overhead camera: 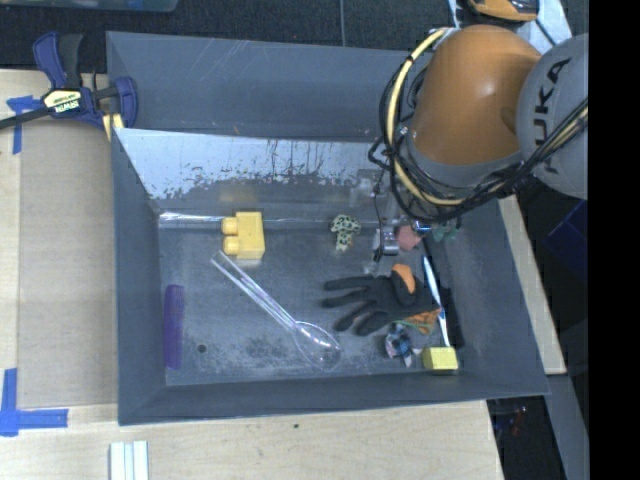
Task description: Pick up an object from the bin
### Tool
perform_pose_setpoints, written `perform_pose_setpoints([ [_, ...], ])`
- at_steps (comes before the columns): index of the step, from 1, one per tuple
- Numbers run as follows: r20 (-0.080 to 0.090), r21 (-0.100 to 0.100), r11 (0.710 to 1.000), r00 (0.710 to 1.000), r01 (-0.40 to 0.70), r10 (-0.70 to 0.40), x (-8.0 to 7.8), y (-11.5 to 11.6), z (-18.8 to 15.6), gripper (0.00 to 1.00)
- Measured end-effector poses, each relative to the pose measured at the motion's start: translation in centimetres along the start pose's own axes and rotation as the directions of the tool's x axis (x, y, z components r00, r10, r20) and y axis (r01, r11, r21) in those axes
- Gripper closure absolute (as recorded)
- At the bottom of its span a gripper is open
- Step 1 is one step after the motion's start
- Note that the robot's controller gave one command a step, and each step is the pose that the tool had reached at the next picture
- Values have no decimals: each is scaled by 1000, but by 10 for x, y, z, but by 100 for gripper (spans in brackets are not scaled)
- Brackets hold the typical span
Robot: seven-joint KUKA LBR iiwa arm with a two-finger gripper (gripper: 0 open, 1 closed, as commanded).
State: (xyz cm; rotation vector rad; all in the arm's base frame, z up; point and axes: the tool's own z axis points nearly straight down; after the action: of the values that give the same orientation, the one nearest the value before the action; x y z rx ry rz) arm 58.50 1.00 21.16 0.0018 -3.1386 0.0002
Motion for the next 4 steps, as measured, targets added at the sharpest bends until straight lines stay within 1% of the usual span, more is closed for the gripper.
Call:
perform_pose_setpoints([
  [1, 7, 0, 1000, 1000, 0, 0, -2, 0, -4, 0],
  [2, 13, 1, 1000, 1000, 14, -14, 1, -32, 69, 0],
  [3, 9, 0, 998, 998, 56, -56, 10, -48, 92, 0],
  [4, 16, 0, 996, 996, -85, 85, -1, -67, 94, 0],
])
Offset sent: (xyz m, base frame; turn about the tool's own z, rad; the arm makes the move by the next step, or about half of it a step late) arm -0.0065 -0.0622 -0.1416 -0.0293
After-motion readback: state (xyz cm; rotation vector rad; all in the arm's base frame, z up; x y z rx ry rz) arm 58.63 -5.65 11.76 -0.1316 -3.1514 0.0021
